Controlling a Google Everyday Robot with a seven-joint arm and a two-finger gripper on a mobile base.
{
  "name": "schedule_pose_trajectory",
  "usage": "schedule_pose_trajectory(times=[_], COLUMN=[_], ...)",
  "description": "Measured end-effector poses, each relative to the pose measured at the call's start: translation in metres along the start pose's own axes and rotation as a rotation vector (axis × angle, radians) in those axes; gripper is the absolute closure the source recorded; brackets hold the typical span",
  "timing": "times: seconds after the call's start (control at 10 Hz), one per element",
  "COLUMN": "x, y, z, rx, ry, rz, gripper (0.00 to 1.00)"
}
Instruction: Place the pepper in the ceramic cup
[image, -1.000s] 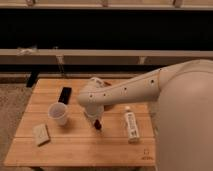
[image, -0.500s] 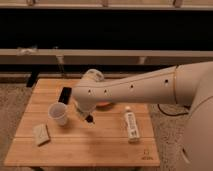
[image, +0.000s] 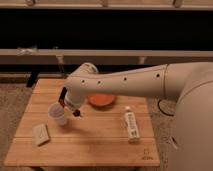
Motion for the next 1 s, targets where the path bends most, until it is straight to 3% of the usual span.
schedule_pose_trajectory(times=[0.4, 1.0], x=[-0.036, -0.088], y=[0.027, 0.026], z=[0.005, 0.052], rx=[-0.037, -0.093], ry=[-0.052, -0.074], rz=[-0.096, -0.146], gripper=[1.00, 0.98])
